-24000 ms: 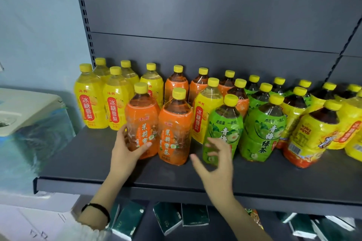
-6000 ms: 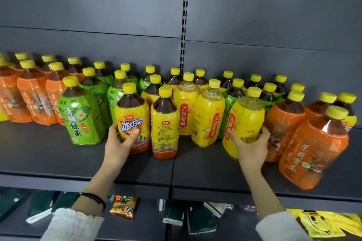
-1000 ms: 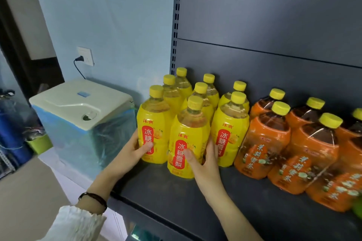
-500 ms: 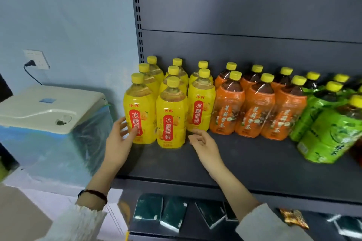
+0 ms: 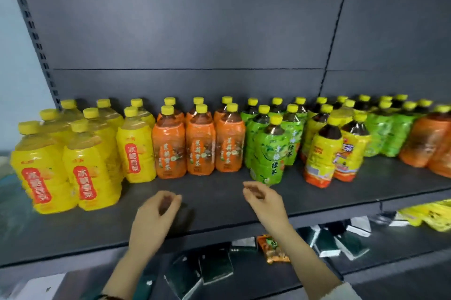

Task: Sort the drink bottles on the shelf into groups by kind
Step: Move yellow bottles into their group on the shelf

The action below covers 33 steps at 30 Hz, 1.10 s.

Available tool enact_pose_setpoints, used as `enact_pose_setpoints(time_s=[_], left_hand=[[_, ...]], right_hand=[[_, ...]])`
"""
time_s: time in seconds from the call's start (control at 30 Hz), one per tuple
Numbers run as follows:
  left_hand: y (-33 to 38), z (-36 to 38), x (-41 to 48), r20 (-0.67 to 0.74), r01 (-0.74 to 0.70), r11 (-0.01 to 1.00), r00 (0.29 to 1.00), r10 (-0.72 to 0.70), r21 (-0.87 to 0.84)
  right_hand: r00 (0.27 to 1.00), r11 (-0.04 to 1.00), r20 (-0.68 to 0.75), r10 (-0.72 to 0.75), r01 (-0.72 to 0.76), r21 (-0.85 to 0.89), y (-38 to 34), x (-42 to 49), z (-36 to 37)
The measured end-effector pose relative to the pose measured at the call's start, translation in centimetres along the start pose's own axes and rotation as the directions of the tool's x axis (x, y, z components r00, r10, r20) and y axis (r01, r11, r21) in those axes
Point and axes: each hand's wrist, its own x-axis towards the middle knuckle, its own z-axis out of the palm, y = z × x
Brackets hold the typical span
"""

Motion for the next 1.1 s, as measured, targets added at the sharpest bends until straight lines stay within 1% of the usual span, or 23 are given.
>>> enact_pose_setpoints(time_s=[0.1, 0.23, 0.3, 0.4, 0.6, 0.67, 0.73, 0.8, 0.93, 1.03, 1.1], left_hand=[[4.9, 7.0, -1.0, 0.069, -0.051, 0.995, 0.996, 0.057, -0.083], [11.2, 16.7, -2.8, 0.126, -0.108, 0.984, 0.984, 0.127, -0.143], [13.4, 20.9, -3.9, 0.140, -0.101, 0.980, 0.982, 0.126, -0.170], [16.4, 26.3, -5.4, 0.144, -0.052, 0.978, 0.986, 0.082, -0.203], [20.6, 33.3, -5.9, 0.139, -0.013, 0.979, 0.989, 0.042, -0.204], [21.4, 35.3, -5.2, 0.096, -0.019, 0.978, 0.995, 0.040, -0.208], [22.1, 36.9, -3.6, -0.016, -0.037, 0.981, 0.999, 0.034, -0.192], [22.5, 38.0, -1.5, -0.110, -0.011, 0.979, 0.994, -0.012, -0.205], [22.4, 40.2, 1.7, -0.210, 0.015, 0.942, 0.973, -0.091, -0.336], [22.7, 41.7, 2.8, -0.290, 0.007, 0.936, 0.950, -0.116, -0.352], [22.9, 42.3, 3.6, -0.297, 0.004, 0.932, 0.947, -0.120, -0.362]], right_hand=[[0.998, 1.000, -0.055, -0.010, 0.010, -0.009, 2.3, -0.6, -7.8], [0.994, 1.000, -0.105, 0.013, -0.011, 0.023, 5.9, -1.1, -18.2], [0.992, 0.999, -0.121, 0.023, -0.019, 0.032, 7.6, -1.3, -22.4], [0.991, 0.999, -0.129, 0.036, -0.032, 0.031, 9.7, -1.6, -28.0], [0.987, 0.994, -0.125, 0.105, -0.100, 0.039, 13.1, 0.2, -35.4], [0.985, 0.992, -0.117, 0.124, -0.119, 0.045, 14.4, 1.4, -37.0], [0.986, 0.991, -0.105, 0.129, -0.125, 0.045, 15.4, 3.0, -38.2], [0.989, 0.992, -0.090, 0.121, -0.117, 0.043, 16.0, 4.9, -38.9], [0.994, 0.995, -0.045, 0.101, -0.099, 0.033, 17.0, 9.1, -39.5], [0.997, 0.997, -0.004, 0.079, -0.079, 0.018, 17.5, 12.5, -39.9], [0.998, 0.997, -0.003, 0.068, -0.067, 0.037, 17.4, 14.9, -40.2]])
